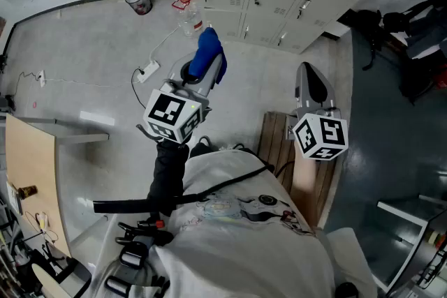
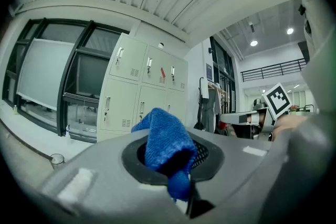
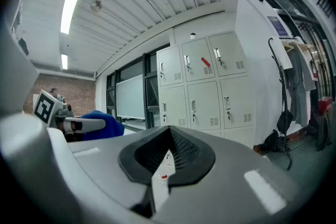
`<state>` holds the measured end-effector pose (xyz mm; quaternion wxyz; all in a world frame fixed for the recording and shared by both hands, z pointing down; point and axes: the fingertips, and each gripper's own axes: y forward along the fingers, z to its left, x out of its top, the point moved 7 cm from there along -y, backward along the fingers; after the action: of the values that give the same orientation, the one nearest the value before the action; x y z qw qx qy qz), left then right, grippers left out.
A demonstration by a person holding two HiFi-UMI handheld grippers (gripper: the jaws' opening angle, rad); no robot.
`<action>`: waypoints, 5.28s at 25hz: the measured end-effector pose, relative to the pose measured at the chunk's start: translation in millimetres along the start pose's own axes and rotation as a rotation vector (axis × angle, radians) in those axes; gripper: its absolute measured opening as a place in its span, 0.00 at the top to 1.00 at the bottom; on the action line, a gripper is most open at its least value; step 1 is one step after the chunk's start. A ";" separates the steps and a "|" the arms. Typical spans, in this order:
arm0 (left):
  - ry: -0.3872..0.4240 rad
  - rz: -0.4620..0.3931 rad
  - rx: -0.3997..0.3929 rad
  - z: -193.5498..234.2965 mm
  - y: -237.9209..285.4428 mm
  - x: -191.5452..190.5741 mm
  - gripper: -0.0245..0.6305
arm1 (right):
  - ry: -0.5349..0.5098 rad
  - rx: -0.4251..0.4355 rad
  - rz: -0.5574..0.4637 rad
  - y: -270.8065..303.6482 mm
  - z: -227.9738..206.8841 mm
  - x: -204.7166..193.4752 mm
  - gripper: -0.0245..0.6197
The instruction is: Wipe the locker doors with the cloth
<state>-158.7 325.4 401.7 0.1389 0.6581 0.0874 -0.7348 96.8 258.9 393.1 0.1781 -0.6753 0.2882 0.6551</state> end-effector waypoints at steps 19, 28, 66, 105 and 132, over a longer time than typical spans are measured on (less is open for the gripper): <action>0.011 0.016 -0.015 -78.9 36.0 -10.4 0.90 | 0.024 0.051 -0.014 -40.5 -67.2 -12.2 0.96; 0.022 0.016 -0.015 -54.8 76.9 -7.4 0.90 | 0.055 0.025 -0.009 -1.8 -90.2 -25.6 0.96; 0.111 -0.288 0.004 40.1 537.1 141.0 0.90 | 0.015 -0.188 -0.080 277.5 -374.3 70.6 0.96; 0.187 -0.321 0.251 212.7 540.8 176.2 0.91 | 0.021 -0.162 -0.115 361.5 -383.0 97.2 0.96; 0.086 -0.172 -0.082 75.8 655.8 95.4 0.91 | 0.000 -0.272 -0.100 303.1 -396.9 93.3 0.96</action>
<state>-30.0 -327.2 351.7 0.0982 0.6727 0.1795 -0.7111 216.2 -234.6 373.6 0.1176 -0.7066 0.1627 0.6785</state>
